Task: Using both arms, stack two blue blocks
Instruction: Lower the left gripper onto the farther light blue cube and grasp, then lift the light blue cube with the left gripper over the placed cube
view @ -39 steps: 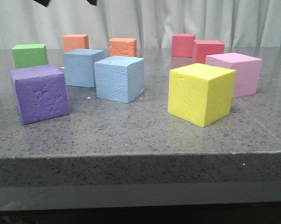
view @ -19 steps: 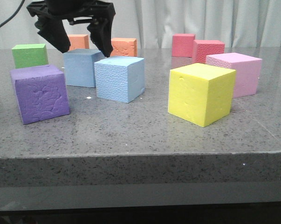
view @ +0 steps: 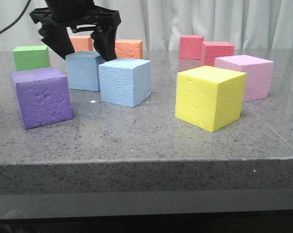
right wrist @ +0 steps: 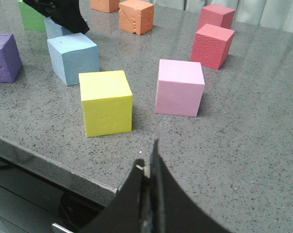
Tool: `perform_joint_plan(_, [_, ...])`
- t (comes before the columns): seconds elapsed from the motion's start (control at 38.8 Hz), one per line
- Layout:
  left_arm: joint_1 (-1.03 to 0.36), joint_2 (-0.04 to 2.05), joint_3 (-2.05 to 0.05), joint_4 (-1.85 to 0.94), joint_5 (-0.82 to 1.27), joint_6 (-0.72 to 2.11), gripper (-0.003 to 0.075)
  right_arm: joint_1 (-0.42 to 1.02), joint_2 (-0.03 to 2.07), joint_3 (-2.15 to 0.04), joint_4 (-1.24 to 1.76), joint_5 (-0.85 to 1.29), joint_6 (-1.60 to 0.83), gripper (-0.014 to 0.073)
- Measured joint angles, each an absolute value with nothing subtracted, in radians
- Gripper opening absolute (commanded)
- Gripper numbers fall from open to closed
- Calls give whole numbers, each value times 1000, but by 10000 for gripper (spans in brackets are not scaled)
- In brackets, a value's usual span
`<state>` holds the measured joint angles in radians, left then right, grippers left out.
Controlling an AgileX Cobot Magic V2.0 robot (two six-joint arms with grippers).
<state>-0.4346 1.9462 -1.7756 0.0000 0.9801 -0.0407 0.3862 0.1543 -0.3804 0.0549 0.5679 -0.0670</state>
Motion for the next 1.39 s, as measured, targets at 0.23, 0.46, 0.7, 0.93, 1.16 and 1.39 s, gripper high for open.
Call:
perform_joint_plan(0.23, [-435, 1946, -1776, 0, 984, -41, 311, 386, 154, -380, 55, 566, -67, -67])
perform_joint_plan(0.46, [-435, 1946, -1830, 0, 1055, -41, 311, 386, 154, -380, 55, 566, -67, -67])
perform_joint_plan(0.7, [-435, 1946, -2009, 0, 1220, -41, 311, 386, 154, -380, 55, 566, -67, -67])
perform_joint_plan(0.93, [-439, 1927, -2098, -19, 1253, -41, 311, 386, 154, -380, 55, 566, -66, -67])
perform_joint_plan(1.16, [-474, 1871, -2101, -63, 1260, -17, 311, 386, 154, -379, 55, 566, -66, -67])
perform_joint_plan(1.39, [-526, 1850, -2061, -80, 1261, -15, 311, 386, 154, -379, 55, 566, -66, -67])
